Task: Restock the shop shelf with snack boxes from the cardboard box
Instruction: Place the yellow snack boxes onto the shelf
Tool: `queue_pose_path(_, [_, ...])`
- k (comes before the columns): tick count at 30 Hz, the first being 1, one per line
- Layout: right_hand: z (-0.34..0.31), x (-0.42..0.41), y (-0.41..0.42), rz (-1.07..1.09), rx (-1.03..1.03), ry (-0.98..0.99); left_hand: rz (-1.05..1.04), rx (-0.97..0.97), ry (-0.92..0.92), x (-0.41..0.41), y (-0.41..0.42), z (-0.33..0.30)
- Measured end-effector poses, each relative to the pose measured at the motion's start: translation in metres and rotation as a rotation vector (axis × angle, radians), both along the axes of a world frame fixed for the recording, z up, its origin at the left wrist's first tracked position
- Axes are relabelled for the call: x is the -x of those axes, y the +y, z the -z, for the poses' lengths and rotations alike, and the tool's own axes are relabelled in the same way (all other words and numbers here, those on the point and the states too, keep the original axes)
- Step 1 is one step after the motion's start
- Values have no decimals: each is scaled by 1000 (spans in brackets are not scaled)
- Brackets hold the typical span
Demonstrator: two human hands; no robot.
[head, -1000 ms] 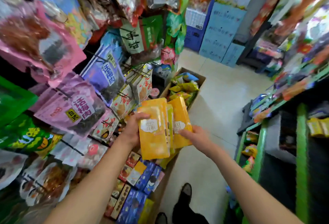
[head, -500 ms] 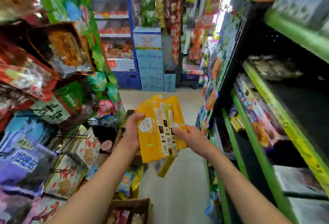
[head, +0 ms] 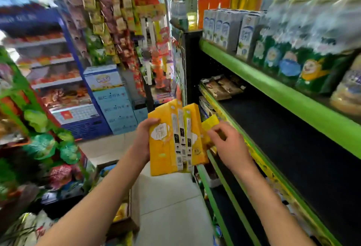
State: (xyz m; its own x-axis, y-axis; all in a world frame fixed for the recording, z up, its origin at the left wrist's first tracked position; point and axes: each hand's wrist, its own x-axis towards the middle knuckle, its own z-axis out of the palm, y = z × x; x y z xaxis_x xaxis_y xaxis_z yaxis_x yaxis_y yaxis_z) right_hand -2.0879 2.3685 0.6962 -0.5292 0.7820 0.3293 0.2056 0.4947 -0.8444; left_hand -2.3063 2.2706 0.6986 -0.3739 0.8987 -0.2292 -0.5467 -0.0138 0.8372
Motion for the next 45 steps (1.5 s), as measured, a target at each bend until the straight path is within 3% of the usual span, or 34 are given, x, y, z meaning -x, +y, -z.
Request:
queue_pose_path(8, [-13,-65,33,315,-28,116,192,46,27,-44,98,-26])
queue_pose_path(19, [12,-122,52,741,233,279,456,93,-18,-108,191,-1])
queue_pose_path(25, [35,-121,45,809,269,114,623,123,-86,-141,224,7])
queue_pose_path(29, [41,-124,37,921,173,-279,698,75,-138,-172,241,-4])
queue_pose_path(31, [39,-122,33,1001,141,-358,709,68,-97,-185,249,-4])
queue_pose_path(36, [33,-108,17,1085,154,-88,724,43,82,-211,253,1])
queue_pose_path(38, [29,-104,12,1110,115,-39,704,39,233,-213,258,7])
queue_pose_path(41, [26,-101,10,1127,129,-79,682,26,407,-205,267,9])
queue_pose_path(45, [25,-90,10,1111,112,-183,710,57,395,-188,272,7])
